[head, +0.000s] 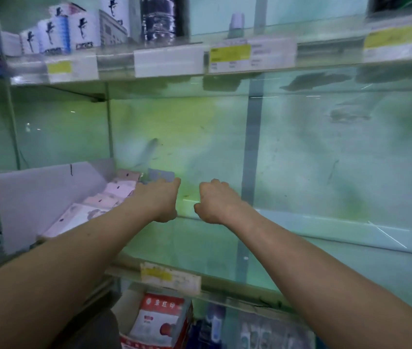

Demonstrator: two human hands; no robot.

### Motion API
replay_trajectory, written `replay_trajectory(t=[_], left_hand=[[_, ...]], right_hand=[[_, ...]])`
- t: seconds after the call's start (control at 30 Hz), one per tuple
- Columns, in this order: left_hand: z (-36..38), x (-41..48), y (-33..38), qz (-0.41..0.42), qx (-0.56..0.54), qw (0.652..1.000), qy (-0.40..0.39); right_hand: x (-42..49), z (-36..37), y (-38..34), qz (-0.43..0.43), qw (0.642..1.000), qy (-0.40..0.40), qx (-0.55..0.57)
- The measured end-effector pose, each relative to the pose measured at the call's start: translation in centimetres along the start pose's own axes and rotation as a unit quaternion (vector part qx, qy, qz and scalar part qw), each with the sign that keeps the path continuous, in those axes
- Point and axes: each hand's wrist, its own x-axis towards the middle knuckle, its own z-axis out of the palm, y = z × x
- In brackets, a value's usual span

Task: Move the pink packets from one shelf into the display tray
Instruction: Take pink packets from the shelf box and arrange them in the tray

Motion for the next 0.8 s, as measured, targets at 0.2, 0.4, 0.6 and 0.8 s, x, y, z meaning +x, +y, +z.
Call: replay_trajectory(t=[0.2,0.4,0.6,0.8], left_hand=[[0.8,2.3,-4.5,0.040,-0.005,0.998,0.041],[1.3,3.4,-6.9,0.077,-0.030,0.994,0.065],[1.7,3.7,-9.4,0.084,-0.040,0.992,0.083],[2.7,4.6,-9.9,0.099,-0.069,0.990,0.069]], right_hand=[[2.9,1.1,-4.0,0.043,0.999,-0.003,0.022],[5.1,2.6,-5.6,0.097,0.990,-0.016,0.103],[6.4,3.7,-7.5,0.128,0.963,-0.005,0.238],[7.5,4.6,-8.7,0.146,0.957,0.032,0.249]])
